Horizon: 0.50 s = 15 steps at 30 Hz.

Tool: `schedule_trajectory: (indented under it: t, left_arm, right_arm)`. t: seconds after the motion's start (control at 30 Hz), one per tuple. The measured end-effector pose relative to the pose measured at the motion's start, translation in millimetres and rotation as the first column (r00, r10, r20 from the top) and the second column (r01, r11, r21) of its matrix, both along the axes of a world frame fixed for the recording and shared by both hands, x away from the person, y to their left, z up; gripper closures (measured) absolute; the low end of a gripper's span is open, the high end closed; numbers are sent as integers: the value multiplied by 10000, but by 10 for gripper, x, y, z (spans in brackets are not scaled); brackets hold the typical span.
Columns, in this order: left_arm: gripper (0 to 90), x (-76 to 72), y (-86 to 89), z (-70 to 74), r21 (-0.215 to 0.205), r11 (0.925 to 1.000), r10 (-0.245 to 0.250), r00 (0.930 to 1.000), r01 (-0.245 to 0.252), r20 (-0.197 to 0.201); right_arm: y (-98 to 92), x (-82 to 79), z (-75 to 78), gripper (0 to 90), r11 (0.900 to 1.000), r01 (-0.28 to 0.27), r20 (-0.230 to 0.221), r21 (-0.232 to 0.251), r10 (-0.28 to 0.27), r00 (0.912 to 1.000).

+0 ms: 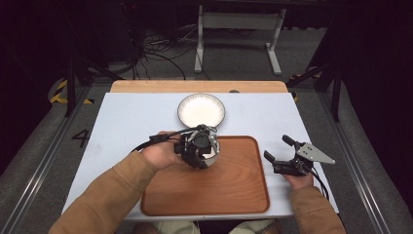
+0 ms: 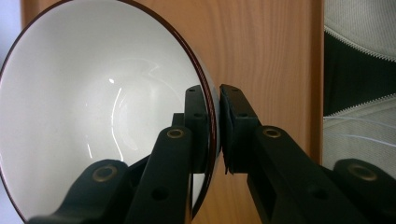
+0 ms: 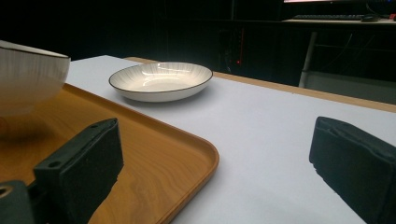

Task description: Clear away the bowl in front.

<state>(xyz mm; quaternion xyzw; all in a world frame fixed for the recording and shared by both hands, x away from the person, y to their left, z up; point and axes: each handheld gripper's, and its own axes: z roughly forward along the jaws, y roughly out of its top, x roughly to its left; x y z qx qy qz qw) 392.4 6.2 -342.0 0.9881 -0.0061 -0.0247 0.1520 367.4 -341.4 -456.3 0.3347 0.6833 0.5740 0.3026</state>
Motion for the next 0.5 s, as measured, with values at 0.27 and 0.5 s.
schedule_trajectory:
  t: [0.27,0.5]
  left_arm:
    - [827,-11,-63,-101,213,9995,-216,9996,220,-167]
    - [827,-28,-100,-193,241,9994,-252,9992,260,-317]
  right_arm:
    - [0,0,0,31,10000,-6,1,1,6,10000]
    - [0,0,0,31,10000,-11,8,-2,11,10000]
